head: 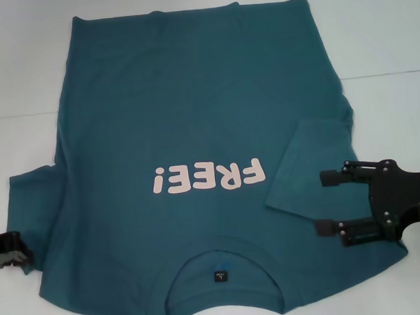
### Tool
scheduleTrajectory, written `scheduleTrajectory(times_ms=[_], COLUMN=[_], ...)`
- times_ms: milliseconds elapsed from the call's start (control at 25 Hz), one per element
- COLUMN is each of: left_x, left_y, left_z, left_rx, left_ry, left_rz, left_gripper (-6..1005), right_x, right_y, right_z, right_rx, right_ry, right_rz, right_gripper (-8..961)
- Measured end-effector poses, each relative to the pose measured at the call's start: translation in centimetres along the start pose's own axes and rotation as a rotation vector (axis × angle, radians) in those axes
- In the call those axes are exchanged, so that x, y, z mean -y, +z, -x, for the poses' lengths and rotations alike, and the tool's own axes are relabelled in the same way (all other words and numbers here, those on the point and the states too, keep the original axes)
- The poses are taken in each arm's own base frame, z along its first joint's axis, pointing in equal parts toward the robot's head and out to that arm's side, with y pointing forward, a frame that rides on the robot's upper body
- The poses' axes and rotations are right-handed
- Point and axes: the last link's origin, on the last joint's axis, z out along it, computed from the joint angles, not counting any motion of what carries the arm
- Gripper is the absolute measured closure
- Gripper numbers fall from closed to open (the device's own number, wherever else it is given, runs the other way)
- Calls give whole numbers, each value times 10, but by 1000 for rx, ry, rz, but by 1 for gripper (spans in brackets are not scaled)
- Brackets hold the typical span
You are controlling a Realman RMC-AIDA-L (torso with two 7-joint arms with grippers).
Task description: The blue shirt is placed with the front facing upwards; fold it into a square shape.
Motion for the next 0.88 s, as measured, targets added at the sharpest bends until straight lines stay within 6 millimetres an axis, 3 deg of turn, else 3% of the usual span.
scheduleTrajectory(times_ms=[40,440,880], left_x=[0,-3,-7], left_y=[0,3,3], left_z=[0,1,0], left_rx=[0,13,20], left_ry=[0,20,53], left_rz=[0,-4,-11], left_gripper=[863,937,951], right_x=[0,0,-1], right_y=[0,0,0], right_z=[0,-1,-1], right_rx=[0,0,0], right_ry=[0,1,1], right_rz=[0,0,1], right_gripper=[28,28,28])
